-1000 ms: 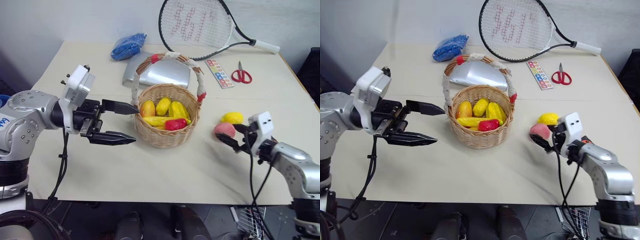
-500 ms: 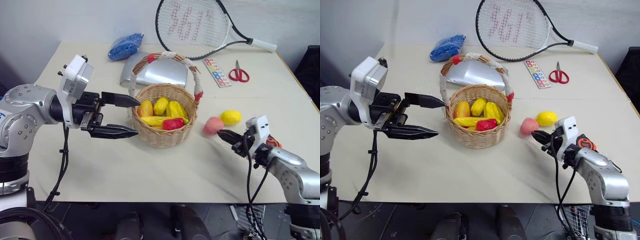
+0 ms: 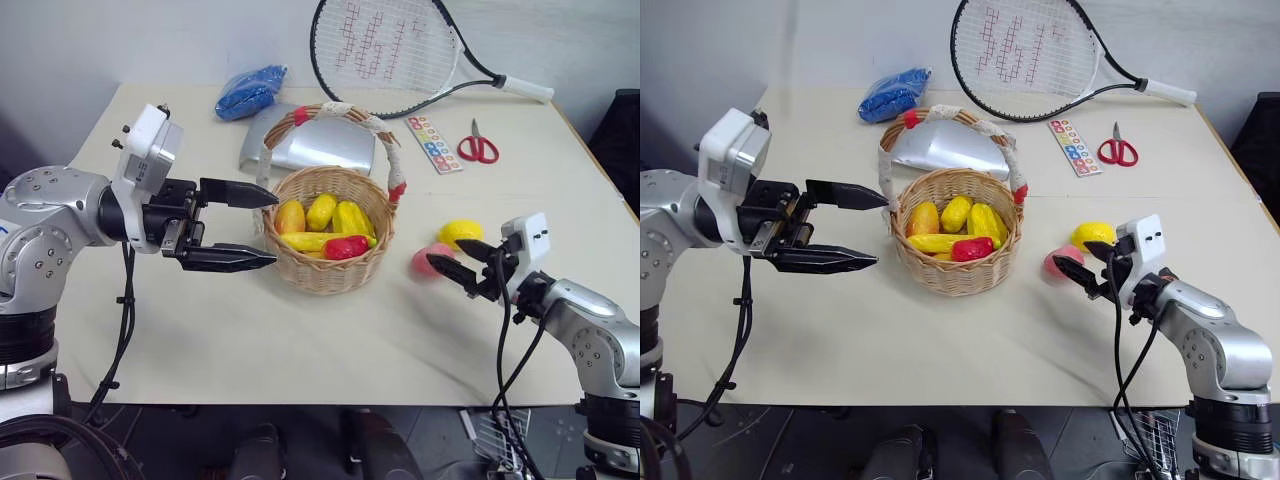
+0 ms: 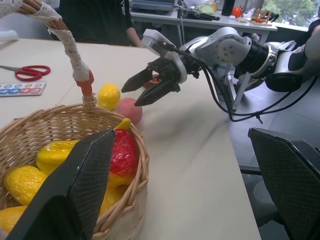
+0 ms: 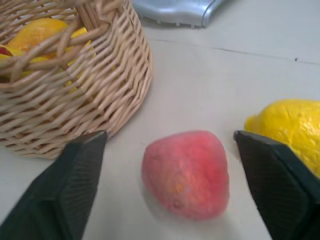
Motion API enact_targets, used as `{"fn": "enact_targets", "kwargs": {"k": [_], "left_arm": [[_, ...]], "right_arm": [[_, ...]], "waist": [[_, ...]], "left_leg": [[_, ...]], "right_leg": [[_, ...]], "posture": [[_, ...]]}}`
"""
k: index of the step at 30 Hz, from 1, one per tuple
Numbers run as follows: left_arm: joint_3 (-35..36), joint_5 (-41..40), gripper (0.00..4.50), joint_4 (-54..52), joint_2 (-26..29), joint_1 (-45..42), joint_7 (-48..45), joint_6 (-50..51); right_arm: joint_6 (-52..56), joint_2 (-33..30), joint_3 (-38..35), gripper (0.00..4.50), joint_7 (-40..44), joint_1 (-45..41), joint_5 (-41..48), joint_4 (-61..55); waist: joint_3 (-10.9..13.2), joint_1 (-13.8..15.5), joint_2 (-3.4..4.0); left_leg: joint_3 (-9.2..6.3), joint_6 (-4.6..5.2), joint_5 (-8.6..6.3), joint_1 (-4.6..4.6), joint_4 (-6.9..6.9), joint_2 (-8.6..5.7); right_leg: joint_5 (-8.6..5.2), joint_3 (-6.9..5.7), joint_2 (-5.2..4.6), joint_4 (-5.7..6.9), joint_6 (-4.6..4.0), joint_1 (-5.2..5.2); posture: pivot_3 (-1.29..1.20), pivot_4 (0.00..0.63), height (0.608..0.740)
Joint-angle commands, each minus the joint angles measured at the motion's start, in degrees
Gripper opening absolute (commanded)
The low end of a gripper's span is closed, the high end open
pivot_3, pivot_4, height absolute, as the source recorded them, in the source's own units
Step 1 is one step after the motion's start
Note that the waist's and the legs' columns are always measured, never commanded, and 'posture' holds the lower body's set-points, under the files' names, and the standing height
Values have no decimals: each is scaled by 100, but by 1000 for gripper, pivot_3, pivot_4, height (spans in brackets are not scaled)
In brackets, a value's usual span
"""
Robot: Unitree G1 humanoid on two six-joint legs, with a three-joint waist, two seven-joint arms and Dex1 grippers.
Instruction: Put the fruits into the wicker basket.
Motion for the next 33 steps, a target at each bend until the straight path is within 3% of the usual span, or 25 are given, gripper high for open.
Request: {"fn": "enact_targets", "kwargs": {"k": [1, 6, 9, 11, 14, 16, 19, 23, 28, 33], "left_arm": [[209, -23, 4500, -40, 66, -141, 40, -76], [184, -8, 4500, -9, 60, -199, 62, -68], [155, 33, 4500, 25, 55, -246, 91, -78], [163, 33, 4500, 21, 49, -250, 119, -66], [173, 39, 4500, -5, 47, -214, 157, -59], [191, 32, 4500, -22, 48, -185, 199, -44], [257, -39, 4500, -105, 57, -128, 254, 6], [274, -87, 4500, -190, 58, -92, 271, 59], [207, -28, 4500, -129, -2, -156, 294, 15], [183, -10, 4500, -184, -67, -163, 347, -15]], "right_arm": [[-230, 36, 249, 4438, -34, -130, -295, 304], [-585, 223, 502, 4438, -154, -501, -707, 1138], [-869, 339, 537, 3836, -91, -642, -843, 1484], [-940, 391, 510, 3159, 25, -620, -786, 1467], [-912, 356, 465, 2660, 245, -439, -627, 1149], [-828, 311, 349, 2592, 519, -260, -315, 691], [-177, 156, -5, 2588, 977, -56, 976, -578], [562, 207, 31, 2588, 439, -677, 1947, -1417], [839, 919, 908, 2588, -663, -1801, 1452, -1177], [-226, 1375, 2112, 2588, -948, -2489, -251, -202]], "waist": [[0, 2, 0], [0, -2, -1], [0, -5, 0], [0, -3, 0], [0, -2, 0], [0, 2, 0], [0, 7, 0], [1, -39, 0], [0, -49, -1], [0, -50, -2]], "left_leg": [[0, 0, 0, -1, 0, 0], [4, 1, 1, -5, 2, -2], [8, 0, 1, -6, 3, -1], [8, 0, 2, -6, 2, 1], [8, -1, 2, -6, 2, 1], [7, -1, 2, -6, 2, 2], [8, -1, 2, -7, 2, 2], [14, -1, 1, 3, 3, 9], [6, -11, 7, 9, 2, 8], [8, -12, 8, -18, 5, 3]], "right_leg": [[0, 0, 0, 0, 0, -1], [0, 3, 4, 3, 0, -6], [0, 4, 5, 8, 0, -12], [0, 4, 5, 10, 0, -13], [0, 6, 4, 10, 0, -12], [0, 6, 4, 11, 0, -12], [0, 5, 4, 14, 0, -12], [0, 0, 3, 23, 0, -11], [-6, 5, 0, 37, -11, -12], [-7, 4, -5, 36, -12, -41]], "posture": [[0, 150, 740], [0, 150, 740], [0, 150, 740], [0, 150, 740], [0, 150, 740], [0, 150, 740], [0, 150, 740], [0, 150, 740], [0, 150, 740], [0, 150, 740]]}}
